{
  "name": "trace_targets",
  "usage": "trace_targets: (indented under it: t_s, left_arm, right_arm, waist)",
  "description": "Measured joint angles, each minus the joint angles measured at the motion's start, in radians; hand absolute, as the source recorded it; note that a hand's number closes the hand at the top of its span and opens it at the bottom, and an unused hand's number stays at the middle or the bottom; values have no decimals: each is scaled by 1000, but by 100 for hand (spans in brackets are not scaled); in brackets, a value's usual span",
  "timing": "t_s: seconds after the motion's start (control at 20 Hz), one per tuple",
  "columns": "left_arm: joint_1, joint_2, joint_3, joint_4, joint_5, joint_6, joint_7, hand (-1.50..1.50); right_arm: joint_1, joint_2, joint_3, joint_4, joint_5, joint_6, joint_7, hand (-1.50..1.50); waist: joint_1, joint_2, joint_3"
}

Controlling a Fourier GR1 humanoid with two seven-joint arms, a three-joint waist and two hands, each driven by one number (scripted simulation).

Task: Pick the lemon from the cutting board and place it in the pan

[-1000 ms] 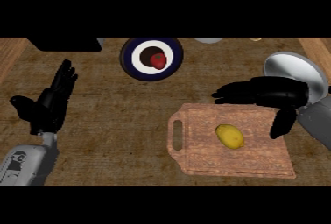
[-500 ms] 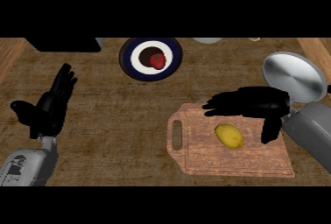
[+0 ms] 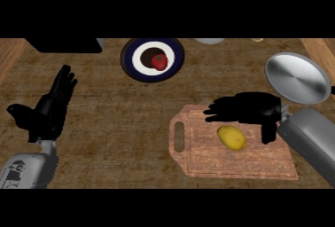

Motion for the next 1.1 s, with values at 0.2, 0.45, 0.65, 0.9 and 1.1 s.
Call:
trace_targets:
  t_s: [0.2,0.45,0.65,0.9,1.1]
  left_arm:
    - [14,-11,11,-9,-10,-9,2,0]
    - [-16,-31,26,37,-32,-15,-21,0]
    - [-18,-37,36,27,-38,-24,-3,0]
    - [-13,-38,52,23,-45,-43,-6,0]
    - [-19,-37,67,29,-45,-62,-3,0]
  right_arm:
    - [36,24,-17,-30,57,25,19,-150]
    - [56,74,-39,2,136,11,10,-150]
    - [72,102,-48,6,208,14,13,-150]
    - [81,143,-59,67,285,-7,-11,-150]
    - [96,179,-61,99,338,-14,-22,150]
  waist:
    - [-3,0,0]
    - [-3,0,0]
    - [-3,0,0]
    - [-2,0,0]
    - [-2,0,0]
